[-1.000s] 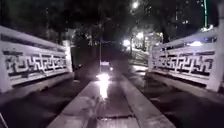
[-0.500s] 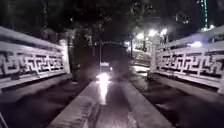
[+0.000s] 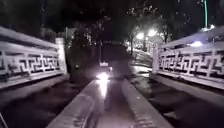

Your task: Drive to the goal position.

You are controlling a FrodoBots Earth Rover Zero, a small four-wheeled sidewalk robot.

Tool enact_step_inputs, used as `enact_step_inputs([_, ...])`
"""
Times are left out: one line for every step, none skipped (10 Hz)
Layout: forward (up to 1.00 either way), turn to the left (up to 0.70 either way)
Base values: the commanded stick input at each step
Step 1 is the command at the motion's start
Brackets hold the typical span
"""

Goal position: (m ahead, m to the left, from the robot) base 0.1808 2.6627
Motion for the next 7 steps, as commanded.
enact_step_inputs([0.45, 0.00])
enact_step_inputs([0.45, 0.00])
enact_step_inputs([0.45, 0.00])
enact_step_inputs([0.45, 0.00])
enact_step_inputs([0.45, 0.00])
enact_step_inputs([0.45, 0.00])
enact_step_inputs([0.45, 0.00])
